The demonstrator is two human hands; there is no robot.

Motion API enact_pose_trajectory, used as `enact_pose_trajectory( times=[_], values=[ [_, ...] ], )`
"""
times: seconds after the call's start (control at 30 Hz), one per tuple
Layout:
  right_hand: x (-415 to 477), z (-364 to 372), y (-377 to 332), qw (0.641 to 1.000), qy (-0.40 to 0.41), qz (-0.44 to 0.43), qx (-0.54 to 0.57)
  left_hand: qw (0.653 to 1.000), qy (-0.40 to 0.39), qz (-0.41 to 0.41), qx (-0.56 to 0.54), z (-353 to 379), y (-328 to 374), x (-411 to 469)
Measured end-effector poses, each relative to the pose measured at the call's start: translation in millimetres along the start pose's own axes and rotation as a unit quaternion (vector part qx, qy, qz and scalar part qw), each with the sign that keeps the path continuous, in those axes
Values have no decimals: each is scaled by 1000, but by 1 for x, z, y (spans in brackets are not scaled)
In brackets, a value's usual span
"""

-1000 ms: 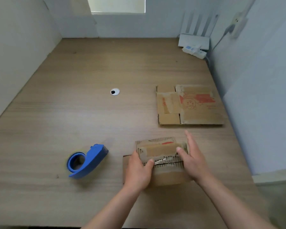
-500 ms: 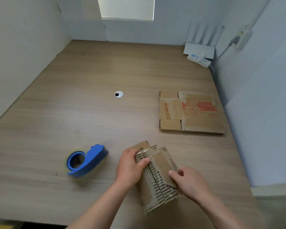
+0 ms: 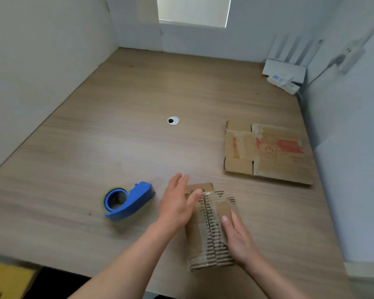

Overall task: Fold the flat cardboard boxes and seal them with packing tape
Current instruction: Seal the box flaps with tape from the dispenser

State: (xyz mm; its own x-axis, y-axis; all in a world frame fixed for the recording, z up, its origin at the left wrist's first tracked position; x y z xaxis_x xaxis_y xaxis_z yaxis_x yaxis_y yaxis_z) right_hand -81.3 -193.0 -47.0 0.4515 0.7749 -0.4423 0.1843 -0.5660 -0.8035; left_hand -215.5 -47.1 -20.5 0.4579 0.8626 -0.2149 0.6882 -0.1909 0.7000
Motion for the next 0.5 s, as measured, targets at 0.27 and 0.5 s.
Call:
enact_pose_trajectory(
  times=[0.27, 0.5],
  values=[
    [-9, -16, -21, 992, 109, -41, -39, 940, 121, -187, 257, -66, -115, -17],
    [0, -20, -66, 973, 151, -163, -63, 931, 13, -182, 315, -80, -146, -1]
  ],
)
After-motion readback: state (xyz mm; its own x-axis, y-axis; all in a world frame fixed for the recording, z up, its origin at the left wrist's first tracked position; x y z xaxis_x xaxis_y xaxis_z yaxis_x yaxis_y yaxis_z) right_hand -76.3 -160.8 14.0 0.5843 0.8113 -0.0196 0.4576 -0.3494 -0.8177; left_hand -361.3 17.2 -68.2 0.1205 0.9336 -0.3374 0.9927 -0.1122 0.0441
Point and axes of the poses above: each hand's wrist, its own x-axis towards the middle knuckle, its own z-axis out of the palm, y = z × x, the point moved 1 cm from there along x, towards the middle knuckle
